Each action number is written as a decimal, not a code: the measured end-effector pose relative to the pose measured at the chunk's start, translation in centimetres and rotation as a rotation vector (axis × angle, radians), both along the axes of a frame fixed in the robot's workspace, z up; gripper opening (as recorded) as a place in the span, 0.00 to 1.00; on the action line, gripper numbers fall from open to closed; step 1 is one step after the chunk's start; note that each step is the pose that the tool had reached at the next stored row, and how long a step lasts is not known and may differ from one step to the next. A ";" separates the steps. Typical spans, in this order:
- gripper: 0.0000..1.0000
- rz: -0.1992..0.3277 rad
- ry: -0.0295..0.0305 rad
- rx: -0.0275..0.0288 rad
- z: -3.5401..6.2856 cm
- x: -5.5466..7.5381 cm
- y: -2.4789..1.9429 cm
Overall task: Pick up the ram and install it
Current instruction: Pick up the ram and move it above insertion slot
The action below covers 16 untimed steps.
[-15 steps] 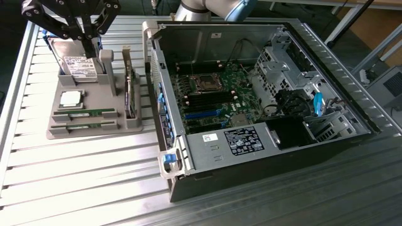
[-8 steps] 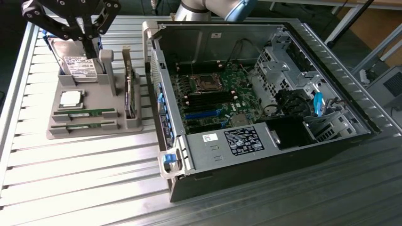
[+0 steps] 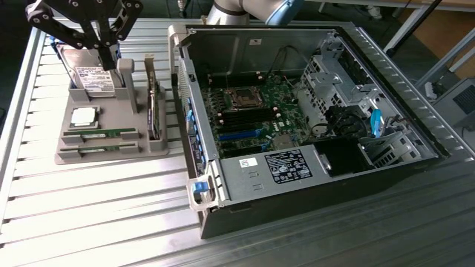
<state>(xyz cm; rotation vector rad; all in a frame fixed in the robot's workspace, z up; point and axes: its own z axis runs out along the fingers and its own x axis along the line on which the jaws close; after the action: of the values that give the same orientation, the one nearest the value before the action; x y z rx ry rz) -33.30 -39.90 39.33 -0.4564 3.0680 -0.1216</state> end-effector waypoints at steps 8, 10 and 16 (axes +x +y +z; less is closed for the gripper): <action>0.09 0.032 0.0000 -0.0066 0.00 0.0 0.00; 0.09 0.041 0.0000 -0.0085 0.00 0.0 0.00; 0.09 0.072 0.0000 -0.0156 0.00 0.0 0.00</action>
<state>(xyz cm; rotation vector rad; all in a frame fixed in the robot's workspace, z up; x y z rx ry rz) -33.29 -39.90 39.33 -0.5675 3.0479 -0.1433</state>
